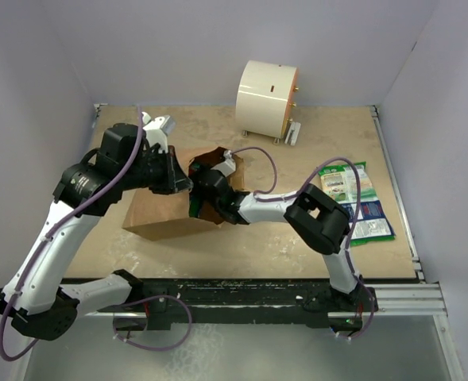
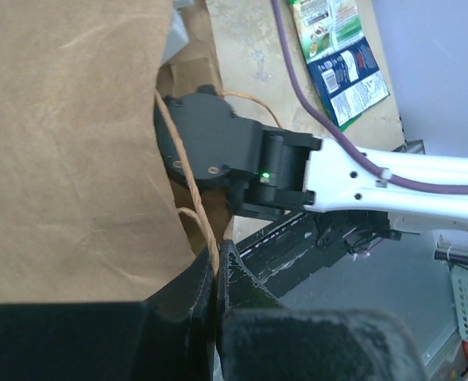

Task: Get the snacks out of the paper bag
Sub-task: Take out the snack from the paper bag.

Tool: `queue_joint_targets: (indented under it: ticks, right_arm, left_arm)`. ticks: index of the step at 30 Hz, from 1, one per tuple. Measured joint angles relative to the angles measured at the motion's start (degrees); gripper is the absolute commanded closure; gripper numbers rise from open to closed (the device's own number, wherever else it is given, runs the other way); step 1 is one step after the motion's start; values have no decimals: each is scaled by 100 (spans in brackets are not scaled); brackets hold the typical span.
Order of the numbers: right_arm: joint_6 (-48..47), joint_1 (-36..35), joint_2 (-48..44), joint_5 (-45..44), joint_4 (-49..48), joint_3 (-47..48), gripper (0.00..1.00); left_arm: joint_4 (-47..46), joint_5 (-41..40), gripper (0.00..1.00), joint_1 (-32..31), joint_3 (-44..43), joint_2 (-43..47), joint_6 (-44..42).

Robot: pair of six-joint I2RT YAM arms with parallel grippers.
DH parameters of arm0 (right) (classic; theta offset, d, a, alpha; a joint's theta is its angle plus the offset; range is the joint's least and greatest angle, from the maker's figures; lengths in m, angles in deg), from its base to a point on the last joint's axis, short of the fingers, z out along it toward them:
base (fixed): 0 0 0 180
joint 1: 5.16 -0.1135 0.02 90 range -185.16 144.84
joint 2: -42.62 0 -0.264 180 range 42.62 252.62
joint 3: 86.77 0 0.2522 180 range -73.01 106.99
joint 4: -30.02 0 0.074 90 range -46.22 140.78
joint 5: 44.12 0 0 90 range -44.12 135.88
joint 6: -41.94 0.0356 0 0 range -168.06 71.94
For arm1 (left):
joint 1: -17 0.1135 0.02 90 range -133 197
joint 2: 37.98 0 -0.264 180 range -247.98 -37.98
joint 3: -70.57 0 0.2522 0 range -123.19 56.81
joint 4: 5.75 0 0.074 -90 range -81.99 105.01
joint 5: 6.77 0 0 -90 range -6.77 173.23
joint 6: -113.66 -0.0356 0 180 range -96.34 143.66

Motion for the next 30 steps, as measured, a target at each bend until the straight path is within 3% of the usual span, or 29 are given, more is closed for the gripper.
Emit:
queue_joint_targets:
  ticks: [7, 20, 30]
  right_arm:
    - [-590, 11, -855, 4, -223, -811, 100]
    - [-855, -42, -2334, 28, -448, -2409, 100]
    - [-990, -42, -3571, 199, 116, -3176, 100]
  left_arm:
    - [7, -411, 100, 0, 0, 74, 155]
    - [55, -940, 100, -2, 133, 323, 310]
    - [2, -896, 100, -4, 382, 385, 457]
